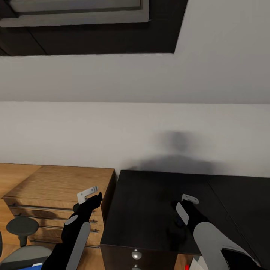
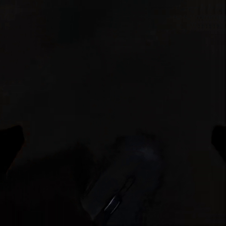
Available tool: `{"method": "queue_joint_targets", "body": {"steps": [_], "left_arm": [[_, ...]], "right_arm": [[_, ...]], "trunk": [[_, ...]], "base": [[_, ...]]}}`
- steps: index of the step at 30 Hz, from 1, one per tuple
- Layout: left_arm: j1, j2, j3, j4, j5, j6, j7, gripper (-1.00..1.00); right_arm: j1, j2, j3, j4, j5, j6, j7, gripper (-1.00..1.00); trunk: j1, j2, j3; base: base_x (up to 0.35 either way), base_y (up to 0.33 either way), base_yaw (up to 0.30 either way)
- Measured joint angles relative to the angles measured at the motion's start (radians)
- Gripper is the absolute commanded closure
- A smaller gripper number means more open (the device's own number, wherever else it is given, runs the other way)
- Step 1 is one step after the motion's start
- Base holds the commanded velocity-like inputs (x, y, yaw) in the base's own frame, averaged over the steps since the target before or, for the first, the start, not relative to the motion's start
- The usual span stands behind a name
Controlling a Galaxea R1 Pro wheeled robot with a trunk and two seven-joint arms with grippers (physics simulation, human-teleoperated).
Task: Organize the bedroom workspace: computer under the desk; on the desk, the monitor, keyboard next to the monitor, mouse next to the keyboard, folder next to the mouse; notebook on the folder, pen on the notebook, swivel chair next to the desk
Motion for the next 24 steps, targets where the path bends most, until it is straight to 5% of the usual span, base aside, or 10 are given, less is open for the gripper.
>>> {"method": "queue_joint_targets", "body": {"steps": [14, 24], "left_arm": [[0.000, 0.000, 0.001, 0.000, 0.000, 0.000, 0.000, -1.00], [0.000, 0.000, 0.001, 0.000, 0.000, 0.000, 0.001, -1.00]], "right_arm": [[0.000, -0.002, -0.001, 0.013, -0.001, -0.004, -0.001, -1.00], [0.000, -0.001, -0.001, 0.015, -0.001, -0.003, -0.001, -1.00]], "trunk": [[0.054, -0.098, -0.044], [0.054, -0.098, -0.044]], "base": [[0.000, 0.000, 0.000], [0.000, 0.000, 0.000]]}}
